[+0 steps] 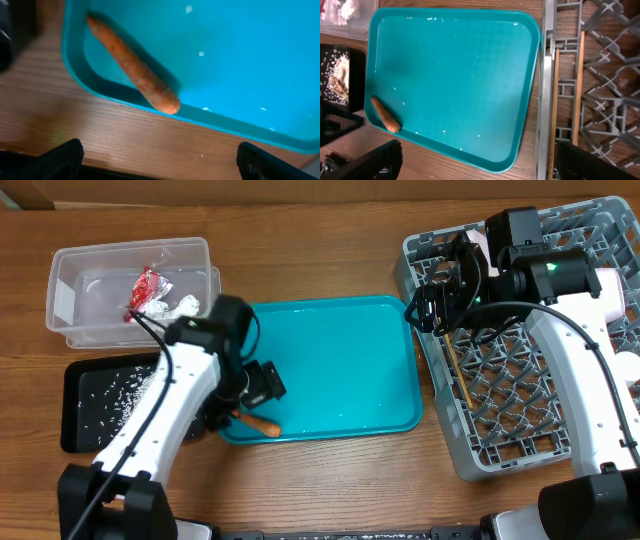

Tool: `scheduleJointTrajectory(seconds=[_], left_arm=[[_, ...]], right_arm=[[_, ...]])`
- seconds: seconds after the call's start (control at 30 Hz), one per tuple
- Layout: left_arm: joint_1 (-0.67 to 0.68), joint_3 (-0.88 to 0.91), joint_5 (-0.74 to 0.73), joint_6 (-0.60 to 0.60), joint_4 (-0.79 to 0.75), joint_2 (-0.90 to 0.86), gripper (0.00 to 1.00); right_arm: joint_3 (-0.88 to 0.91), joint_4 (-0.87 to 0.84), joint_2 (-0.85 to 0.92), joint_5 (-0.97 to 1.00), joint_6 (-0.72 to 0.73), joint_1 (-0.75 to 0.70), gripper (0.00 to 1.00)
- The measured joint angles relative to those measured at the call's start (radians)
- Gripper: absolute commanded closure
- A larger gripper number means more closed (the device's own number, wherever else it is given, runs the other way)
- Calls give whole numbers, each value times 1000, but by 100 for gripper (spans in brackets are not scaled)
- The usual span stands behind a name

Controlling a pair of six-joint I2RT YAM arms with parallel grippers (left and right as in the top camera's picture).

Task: Sort waste into correct bins and load items into the dishwasher
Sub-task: 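Move the left gripper over the carrot and grasp it, then carry the carrot left and drop it on the black tray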

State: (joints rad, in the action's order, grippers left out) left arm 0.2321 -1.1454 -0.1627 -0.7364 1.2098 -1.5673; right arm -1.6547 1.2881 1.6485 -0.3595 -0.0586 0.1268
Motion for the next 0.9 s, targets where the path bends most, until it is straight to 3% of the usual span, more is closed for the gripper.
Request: scheduleJointTrajectory(seconds=[0.4, 0.9], left_arm=[[2, 201, 2, -101, -322, 0, 0], [2, 251, 2, -137, -406, -50, 2]], right_arm=[[0, 12, 0, -3, 0, 0, 0], [0, 15, 0, -3, 1, 0, 0]])
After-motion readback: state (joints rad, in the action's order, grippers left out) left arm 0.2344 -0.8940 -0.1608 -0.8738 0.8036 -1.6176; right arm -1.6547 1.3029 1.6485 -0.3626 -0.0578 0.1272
